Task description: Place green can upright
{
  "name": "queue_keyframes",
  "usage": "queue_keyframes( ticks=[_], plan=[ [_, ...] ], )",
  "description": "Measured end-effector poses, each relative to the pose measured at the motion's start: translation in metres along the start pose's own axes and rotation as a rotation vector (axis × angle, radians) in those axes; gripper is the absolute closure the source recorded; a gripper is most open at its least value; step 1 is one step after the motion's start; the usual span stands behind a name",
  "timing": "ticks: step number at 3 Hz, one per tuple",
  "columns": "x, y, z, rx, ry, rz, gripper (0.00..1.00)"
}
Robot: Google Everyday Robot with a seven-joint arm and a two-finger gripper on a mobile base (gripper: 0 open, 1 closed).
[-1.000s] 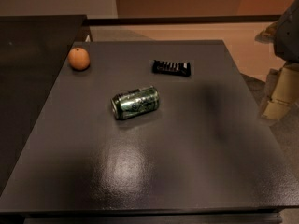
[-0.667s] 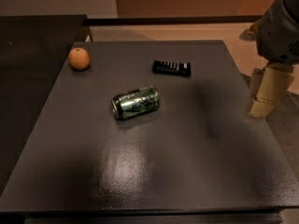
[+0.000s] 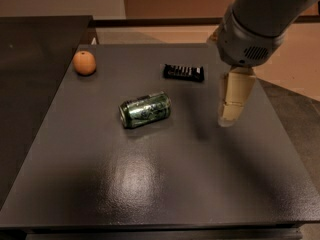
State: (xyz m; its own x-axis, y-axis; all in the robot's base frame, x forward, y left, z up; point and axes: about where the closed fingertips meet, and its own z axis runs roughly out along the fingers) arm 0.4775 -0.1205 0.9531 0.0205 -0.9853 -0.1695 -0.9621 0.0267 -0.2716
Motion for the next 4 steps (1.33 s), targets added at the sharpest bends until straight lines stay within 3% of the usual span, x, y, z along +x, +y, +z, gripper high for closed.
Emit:
queue_keyframes(
  ticks=[2, 4],
  plan=[
    [-0.058, -0.014, 0.046, -0.066, -0.004, -0.132, 0.00],
    [-0.101, -0.003, 0.088, -0.124, 0.000, -0.240, 0.00]
  ],
)
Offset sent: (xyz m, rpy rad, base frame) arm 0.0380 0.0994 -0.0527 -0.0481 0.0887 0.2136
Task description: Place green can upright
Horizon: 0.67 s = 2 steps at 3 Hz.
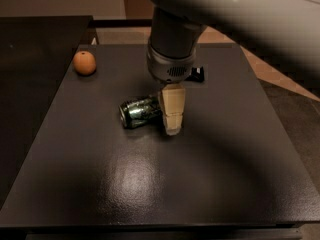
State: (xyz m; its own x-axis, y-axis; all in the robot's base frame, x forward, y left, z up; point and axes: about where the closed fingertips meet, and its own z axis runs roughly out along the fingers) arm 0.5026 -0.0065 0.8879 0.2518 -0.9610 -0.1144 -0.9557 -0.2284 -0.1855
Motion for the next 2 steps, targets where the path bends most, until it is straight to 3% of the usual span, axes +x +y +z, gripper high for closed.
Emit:
queue_keyframes(
  ticks=[2],
  plan=[
    [-0.026, 0.012, 0.040, -0.065, 0.047, -0.051, 0.00]
  ],
)
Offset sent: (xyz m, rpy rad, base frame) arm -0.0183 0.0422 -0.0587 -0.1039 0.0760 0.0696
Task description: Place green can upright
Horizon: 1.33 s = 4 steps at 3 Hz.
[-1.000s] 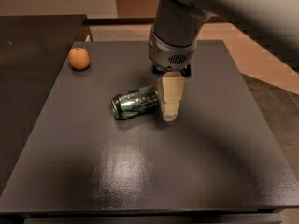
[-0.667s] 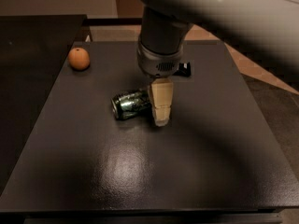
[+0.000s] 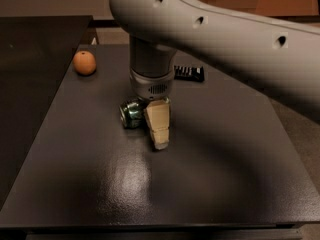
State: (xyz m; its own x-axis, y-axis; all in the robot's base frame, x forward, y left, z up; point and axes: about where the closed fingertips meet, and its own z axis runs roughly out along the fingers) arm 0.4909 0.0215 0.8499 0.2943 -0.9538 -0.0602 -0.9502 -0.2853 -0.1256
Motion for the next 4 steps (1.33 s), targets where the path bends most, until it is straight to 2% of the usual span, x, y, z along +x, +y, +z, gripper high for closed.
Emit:
queue_keyframes(
  ticks=[1, 2, 4],
  plan=[
    [-0.009, 0.000, 0.009, -0.019, 0.001, -0.005, 0.00],
    [-0.014, -0.001, 0.012, -0.029, -0.002, 0.001, 0.18],
    [-0.012, -0.006, 0.003, -0.015, -0.004, 0.023, 0.64]
  ],
)
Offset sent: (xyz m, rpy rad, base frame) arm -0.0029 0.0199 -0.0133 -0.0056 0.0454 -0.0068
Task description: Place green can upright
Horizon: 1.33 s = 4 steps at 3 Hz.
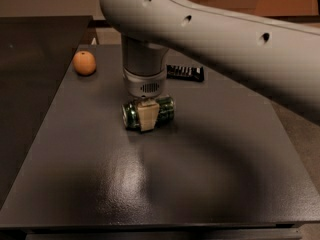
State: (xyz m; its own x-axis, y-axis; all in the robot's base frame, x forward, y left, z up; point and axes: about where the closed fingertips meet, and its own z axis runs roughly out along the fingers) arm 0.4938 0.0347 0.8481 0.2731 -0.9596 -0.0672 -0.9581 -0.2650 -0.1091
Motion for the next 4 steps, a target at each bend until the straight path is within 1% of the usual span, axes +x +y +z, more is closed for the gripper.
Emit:
queue_keyframes(
  ticks=[1, 2, 3, 4],
  plan=[
    [0.007, -0.005, -0.027, 0.036, -0.049, 0.033, 0.87],
    [0.018, -0.008, -0.064, 0.082, -0.156, 0.088, 1.00],
    [0.024, -0.004, -0.087, 0.117, -0.327, 0.139, 1.00],
    [0.030, 0.001, -0.101, 0.142, -0.518, 0.203, 1.00]
  ],
)
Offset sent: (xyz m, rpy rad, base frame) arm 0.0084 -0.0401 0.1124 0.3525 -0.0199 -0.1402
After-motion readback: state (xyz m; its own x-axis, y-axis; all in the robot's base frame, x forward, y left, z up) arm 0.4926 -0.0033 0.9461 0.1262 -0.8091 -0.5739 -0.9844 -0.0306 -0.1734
